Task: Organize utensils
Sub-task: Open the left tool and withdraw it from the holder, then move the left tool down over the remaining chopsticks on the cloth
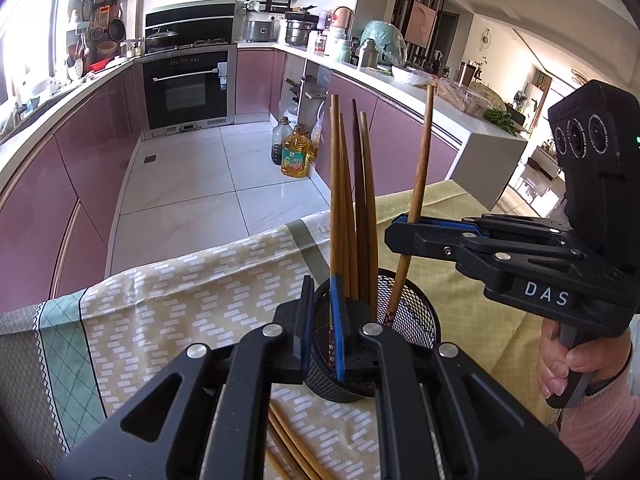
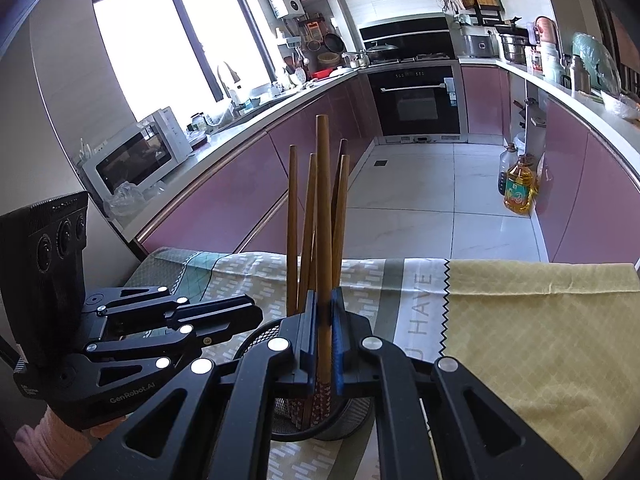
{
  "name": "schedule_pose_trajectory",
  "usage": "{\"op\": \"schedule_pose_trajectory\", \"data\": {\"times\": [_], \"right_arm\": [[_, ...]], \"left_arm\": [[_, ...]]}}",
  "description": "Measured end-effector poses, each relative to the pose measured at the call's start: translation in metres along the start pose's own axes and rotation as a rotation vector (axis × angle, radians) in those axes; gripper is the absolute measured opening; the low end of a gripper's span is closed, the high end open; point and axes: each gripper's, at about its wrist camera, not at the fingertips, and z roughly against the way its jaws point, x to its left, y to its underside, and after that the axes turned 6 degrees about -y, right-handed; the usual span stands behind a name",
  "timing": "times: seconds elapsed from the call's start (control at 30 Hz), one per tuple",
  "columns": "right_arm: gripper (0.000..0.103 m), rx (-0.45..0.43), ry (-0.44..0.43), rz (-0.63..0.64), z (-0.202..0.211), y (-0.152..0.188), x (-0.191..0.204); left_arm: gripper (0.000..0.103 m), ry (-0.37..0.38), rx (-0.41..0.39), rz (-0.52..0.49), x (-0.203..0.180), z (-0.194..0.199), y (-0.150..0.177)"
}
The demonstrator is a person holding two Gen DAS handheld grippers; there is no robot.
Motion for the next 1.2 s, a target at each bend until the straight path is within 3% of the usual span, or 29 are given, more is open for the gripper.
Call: {"op": "schedule_pose_trajectory", "data": {"times": [0.17, 0.27, 0.33, 0.4, 0.53, 0.67, 0.83, 1.0, 1.2], "right_arm": [[0.008, 0.013, 0.001, -0.035, -0.008, -0.003, -0.009], [0.010, 0.000, 0.010, -0.044, -0.009, 0.000, -0.012], [0.019, -0.012, 0.020, -0.046, -0.007, 0.001, -0.013], [0.021, -0.027, 0.025, -0.040, -0.003, 0.003, -0.013], [0.031, -0.090, 0.041, -0.019, 0.014, 0.009, -0.007], [0.037, -0.164, 0.025, 0.032, 0.043, 0.020, 0.009], [0.041, -0.200, -0.022, 0.135, 0.070, 0.047, 0.039], [0.041, -0.121, -0.091, 0.171, 0.061, 0.078, 0.058], [0.041, 0.069, -0.092, 0.140, 0.006, 0.119, 0.061]], "left_arm": [[0.010, -0.007, -0.014, 0.003, -0.001, 0.004, 0.007], [0.015, -0.011, -0.035, 0.012, 0.002, 0.010, 0.012], [0.019, -0.015, -0.051, 0.019, 0.004, 0.015, 0.014], [0.025, -0.021, -0.072, 0.030, 0.007, 0.021, 0.018], [0.033, -0.031, -0.114, 0.060, 0.015, 0.036, 0.028], [0.047, -0.062, -0.161, 0.069, 0.025, 0.056, 0.044], [0.049, -0.126, -0.144, 0.047, 0.033, 0.069, 0.075], [0.049, -0.167, -0.078, 0.063, 0.045, 0.068, 0.112], [0.049, -0.181, -0.009, 0.107, 0.058, 0.062, 0.150]]}}
